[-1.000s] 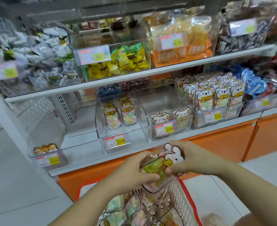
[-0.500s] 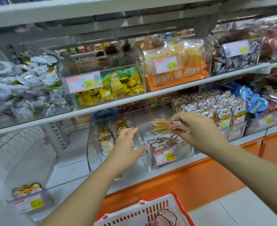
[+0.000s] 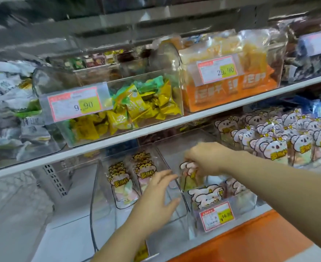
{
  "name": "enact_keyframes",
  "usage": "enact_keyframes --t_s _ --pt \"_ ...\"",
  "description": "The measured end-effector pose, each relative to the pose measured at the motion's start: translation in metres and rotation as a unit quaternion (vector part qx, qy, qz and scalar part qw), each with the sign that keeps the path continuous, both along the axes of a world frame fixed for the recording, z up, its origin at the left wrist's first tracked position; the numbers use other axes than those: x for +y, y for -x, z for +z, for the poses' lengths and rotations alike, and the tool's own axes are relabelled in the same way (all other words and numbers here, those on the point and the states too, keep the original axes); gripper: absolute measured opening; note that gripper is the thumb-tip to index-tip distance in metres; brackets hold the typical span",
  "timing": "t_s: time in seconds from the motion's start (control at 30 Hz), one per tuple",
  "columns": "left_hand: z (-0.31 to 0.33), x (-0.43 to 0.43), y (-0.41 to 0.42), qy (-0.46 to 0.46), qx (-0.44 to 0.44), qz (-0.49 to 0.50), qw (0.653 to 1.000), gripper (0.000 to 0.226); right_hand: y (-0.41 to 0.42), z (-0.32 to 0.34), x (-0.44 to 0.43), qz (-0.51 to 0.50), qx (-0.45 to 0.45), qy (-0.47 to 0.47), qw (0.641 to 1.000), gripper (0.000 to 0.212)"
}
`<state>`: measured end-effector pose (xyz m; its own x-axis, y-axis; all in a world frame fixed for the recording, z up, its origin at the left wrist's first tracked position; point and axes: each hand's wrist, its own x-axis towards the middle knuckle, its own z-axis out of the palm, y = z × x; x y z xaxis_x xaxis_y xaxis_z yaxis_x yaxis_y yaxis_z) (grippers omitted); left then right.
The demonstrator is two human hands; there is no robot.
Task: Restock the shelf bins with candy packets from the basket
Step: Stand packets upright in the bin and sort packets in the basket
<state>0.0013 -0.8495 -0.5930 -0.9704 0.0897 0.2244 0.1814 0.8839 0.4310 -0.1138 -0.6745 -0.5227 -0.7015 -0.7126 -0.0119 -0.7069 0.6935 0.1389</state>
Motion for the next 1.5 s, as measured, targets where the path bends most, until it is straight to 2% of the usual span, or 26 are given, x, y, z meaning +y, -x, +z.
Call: enact_keyframes --t_s 0.1,0.23,0.4,0.53,0.63,0.8,0.97,1.17,1.37,1.5 --pt "-0.005 -0.006 0.002 -0.018 0.01 -0.008 1.0 0.05 0.012 -0.017 -0.014 0.005 -0.077 -0.035 0.996 0.023" --pt "-0.009 -0.005 0.002 -0.045 0.016 -0.024 0.999 0.05 0.02 -0.04 -0.018 0.014 -0.122 -0.041 0.992 0.02" --pt "-0.015 -0.004 0.003 -0.052 0.036 -0.031 0.998 0.054 0.021 -0.037 -0.018 0.008 -0.157 -0.019 0.987 0.033" --pt "-0.017 -0.004 0.002 -0.063 0.032 -0.031 0.997 0.054 0.022 -0.035 -0.008 -0.027 -0.176 0.003 0.984 0.06" --pt "-0.018 -0.004 0.002 -0.071 0.03 -0.027 0.997 0.054 0.019 -0.035 0.002 -0.033 -0.197 0.049 0.979 0.056" --pt "-0.021 -0.005 0.002 -0.072 0.028 -0.023 0.997 0.055 0.012 -0.041 0.009 -0.033 -0.202 0.11 0.973 0.047" --pt "-0.022 -0.005 0.002 -0.077 0.021 -0.019 0.997 0.055 0.014 -0.043 0.007 -0.035 -0.211 0.125 0.969 0.042" --pt "-0.022 -0.006 0.002 -0.075 0.021 -0.02 0.997 0.057 0.012 -0.043 0.008 -0.041 -0.217 0.135 0.966 0.056" --pt "-0.021 -0.005 0.002 -0.065 0.017 -0.012 0.998 0.057 0.007 -0.037 0.013 -0.046 -0.211 0.137 0.967 0.057" --pt "-0.016 -0.004 0.003 -0.065 0.01 0.005 0.998 0.052 -0.008 -0.022 0.017 -0.043 -0.168 0.141 0.975 0.055"
